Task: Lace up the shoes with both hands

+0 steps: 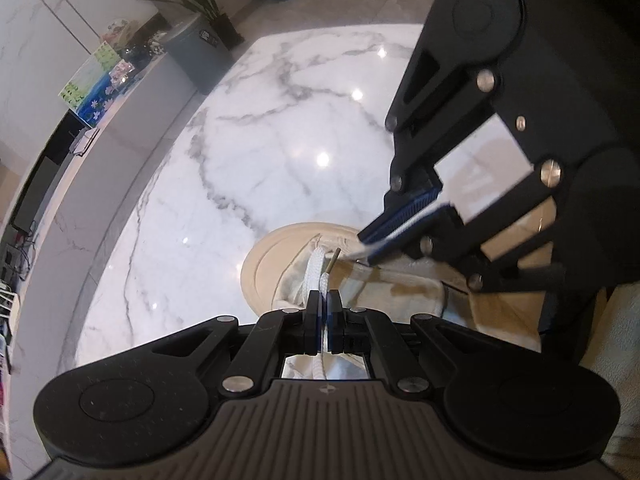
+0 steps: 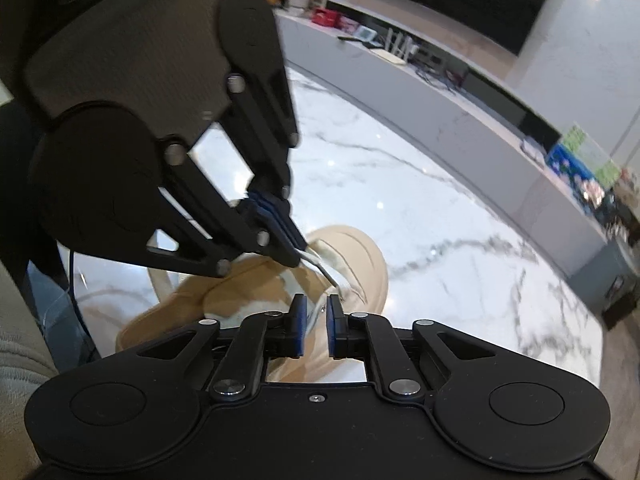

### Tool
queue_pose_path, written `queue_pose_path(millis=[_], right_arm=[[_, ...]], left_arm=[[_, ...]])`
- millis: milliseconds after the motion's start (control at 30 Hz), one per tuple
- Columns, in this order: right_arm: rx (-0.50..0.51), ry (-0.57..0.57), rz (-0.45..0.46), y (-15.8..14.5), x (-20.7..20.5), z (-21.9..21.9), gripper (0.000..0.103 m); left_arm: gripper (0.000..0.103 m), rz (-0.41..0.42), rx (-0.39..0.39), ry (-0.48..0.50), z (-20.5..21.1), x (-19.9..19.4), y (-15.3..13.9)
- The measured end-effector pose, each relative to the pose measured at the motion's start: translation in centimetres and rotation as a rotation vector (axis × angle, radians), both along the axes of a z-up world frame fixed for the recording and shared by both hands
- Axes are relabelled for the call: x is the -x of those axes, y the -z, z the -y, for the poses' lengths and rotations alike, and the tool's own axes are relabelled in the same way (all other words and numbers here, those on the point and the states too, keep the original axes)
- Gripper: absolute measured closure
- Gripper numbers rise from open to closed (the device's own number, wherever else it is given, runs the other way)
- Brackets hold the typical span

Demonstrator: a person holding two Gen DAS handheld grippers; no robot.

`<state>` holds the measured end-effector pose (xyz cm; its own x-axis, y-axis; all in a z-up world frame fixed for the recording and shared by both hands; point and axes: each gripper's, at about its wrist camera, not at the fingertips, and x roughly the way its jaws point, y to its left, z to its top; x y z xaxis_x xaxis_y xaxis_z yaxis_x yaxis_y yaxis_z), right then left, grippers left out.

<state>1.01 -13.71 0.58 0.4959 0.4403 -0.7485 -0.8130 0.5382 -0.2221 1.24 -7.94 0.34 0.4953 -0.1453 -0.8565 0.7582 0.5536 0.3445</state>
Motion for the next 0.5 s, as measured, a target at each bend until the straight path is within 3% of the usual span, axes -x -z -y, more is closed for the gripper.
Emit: queue_pose_path(millis=[500], right_arm=[[0.006,0.081,-0.037,1.0,-1.4,1.5,0.099]], left_arm=[[0.101,-0.029,-0.037,0.024,1.1,-1.1,1.0]])
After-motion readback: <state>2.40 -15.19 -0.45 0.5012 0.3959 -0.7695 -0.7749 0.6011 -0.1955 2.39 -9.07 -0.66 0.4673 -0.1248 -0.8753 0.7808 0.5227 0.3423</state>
